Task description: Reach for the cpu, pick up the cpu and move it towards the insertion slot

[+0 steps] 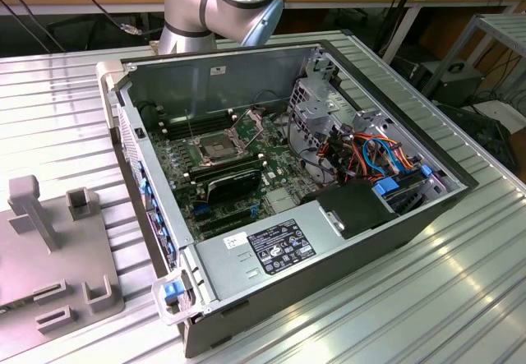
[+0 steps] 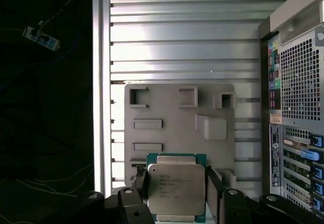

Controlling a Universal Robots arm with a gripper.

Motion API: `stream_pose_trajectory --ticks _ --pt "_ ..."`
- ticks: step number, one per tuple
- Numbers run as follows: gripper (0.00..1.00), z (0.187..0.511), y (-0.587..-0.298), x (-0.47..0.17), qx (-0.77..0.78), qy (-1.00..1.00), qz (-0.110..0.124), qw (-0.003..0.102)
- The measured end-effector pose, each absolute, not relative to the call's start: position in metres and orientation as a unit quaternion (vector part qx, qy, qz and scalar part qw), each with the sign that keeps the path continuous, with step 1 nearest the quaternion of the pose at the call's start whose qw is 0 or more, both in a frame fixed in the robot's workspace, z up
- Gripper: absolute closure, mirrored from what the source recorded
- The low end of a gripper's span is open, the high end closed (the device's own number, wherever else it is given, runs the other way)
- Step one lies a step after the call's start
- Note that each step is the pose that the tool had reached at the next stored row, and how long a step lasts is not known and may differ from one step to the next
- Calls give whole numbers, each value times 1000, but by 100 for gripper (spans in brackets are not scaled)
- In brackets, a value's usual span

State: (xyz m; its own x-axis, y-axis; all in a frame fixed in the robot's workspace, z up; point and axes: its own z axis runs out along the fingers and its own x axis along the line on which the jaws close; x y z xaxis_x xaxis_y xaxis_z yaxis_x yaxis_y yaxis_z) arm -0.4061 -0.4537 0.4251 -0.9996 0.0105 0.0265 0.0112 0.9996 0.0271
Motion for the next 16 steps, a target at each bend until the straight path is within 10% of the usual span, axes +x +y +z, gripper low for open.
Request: stream_pose_trajectory --ticks 16 --pt "45 425 -454 -385 -5 -1000 -14 13"
